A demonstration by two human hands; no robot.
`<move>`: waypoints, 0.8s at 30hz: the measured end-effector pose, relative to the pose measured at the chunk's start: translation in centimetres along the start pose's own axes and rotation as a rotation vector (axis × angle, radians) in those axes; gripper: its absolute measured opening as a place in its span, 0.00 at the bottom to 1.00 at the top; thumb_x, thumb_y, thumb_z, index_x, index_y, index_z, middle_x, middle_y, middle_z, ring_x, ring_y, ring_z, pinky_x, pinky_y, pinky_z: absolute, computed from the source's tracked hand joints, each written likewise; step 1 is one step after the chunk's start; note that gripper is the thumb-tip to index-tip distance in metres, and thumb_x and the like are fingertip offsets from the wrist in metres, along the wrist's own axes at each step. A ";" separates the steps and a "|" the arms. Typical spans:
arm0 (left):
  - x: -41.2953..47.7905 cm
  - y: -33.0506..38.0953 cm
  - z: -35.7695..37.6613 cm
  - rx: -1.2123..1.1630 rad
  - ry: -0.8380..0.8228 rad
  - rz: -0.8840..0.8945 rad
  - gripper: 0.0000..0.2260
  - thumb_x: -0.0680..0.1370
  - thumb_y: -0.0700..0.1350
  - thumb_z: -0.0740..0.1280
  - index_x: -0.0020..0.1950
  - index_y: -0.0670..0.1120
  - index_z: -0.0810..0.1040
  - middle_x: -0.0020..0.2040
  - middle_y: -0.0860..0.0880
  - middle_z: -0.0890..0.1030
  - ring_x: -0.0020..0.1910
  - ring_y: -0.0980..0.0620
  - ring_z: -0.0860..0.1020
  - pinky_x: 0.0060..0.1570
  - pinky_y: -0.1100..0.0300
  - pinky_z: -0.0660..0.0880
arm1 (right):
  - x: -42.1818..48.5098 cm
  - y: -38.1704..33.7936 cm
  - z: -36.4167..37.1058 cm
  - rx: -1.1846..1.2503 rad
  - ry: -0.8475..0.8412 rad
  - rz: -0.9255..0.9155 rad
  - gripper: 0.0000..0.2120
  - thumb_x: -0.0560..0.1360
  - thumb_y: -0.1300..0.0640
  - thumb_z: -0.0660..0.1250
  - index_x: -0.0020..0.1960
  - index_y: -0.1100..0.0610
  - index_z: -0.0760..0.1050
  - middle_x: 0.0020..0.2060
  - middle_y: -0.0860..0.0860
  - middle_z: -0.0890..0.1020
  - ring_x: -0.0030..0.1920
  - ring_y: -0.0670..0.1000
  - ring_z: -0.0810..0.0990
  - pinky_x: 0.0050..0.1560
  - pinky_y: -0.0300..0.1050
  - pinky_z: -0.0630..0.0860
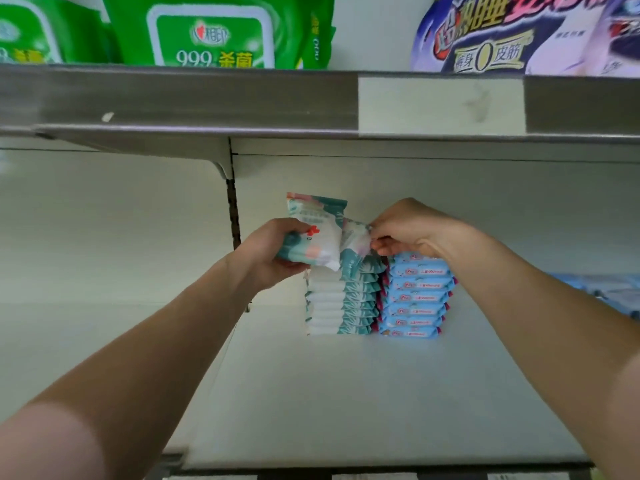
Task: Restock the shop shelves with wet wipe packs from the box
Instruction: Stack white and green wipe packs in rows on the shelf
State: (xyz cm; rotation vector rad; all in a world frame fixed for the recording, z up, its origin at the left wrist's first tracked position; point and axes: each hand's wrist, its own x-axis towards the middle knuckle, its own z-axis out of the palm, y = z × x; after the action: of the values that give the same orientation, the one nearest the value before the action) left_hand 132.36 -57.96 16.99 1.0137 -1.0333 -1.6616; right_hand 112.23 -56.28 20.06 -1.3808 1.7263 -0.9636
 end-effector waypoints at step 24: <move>4.0 1.2 1.1 0.343 0.058 -0.167 0.13 0.74 0.38 0.68 0.57 0.43 0.75 0.57 0.41 0.80 0.48 0.43 0.82 0.38 0.51 0.82 | 6.0 1.1 0.3 -0.816 0.235 -0.291 0.15 0.72 0.67 0.63 0.54 0.57 0.82 0.52 0.55 0.83 0.51 0.57 0.80 0.48 0.44 0.75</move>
State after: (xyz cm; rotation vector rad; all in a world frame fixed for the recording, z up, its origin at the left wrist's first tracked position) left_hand 130.60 -61.82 17.74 1.3963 -1.2508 -1.6075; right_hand 110.95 -62.08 18.46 -2.1433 2.2717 -0.5837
